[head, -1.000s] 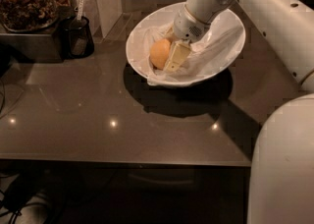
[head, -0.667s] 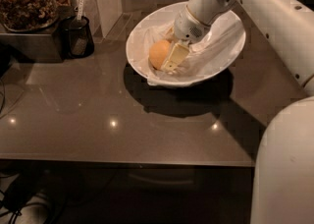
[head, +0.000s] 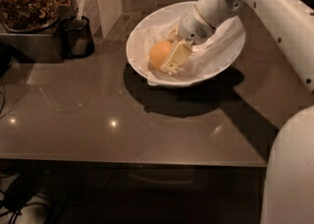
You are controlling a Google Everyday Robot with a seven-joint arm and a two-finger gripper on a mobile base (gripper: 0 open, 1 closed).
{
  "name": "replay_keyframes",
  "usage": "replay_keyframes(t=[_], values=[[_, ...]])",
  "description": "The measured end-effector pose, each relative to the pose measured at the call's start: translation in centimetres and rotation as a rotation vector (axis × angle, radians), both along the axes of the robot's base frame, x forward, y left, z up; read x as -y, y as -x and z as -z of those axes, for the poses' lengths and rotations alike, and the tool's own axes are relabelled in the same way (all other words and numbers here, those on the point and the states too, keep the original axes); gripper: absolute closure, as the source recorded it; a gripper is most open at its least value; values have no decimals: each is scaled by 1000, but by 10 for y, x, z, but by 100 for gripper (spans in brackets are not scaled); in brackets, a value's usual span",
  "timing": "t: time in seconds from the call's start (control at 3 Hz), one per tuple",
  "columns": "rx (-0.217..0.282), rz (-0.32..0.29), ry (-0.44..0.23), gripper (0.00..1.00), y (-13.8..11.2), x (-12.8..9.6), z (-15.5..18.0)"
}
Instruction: Pick orange from white bowl
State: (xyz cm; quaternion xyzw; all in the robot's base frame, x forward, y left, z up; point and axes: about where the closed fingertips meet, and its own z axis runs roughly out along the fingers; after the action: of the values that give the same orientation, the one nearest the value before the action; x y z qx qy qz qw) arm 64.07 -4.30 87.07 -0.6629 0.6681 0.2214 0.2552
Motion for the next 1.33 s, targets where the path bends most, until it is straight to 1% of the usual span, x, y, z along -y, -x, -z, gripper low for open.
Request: replay_keyframes(t=[0.33, 0.67, 1.0, 1.33], values=[[13, 26, -113, 100, 11, 18, -28], [39, 44, -213, 100, 31, 42, -61], [62, 80, -279, 100, 58, 70, -88], [85, 122, -314, 100, 84, 94, -106]])
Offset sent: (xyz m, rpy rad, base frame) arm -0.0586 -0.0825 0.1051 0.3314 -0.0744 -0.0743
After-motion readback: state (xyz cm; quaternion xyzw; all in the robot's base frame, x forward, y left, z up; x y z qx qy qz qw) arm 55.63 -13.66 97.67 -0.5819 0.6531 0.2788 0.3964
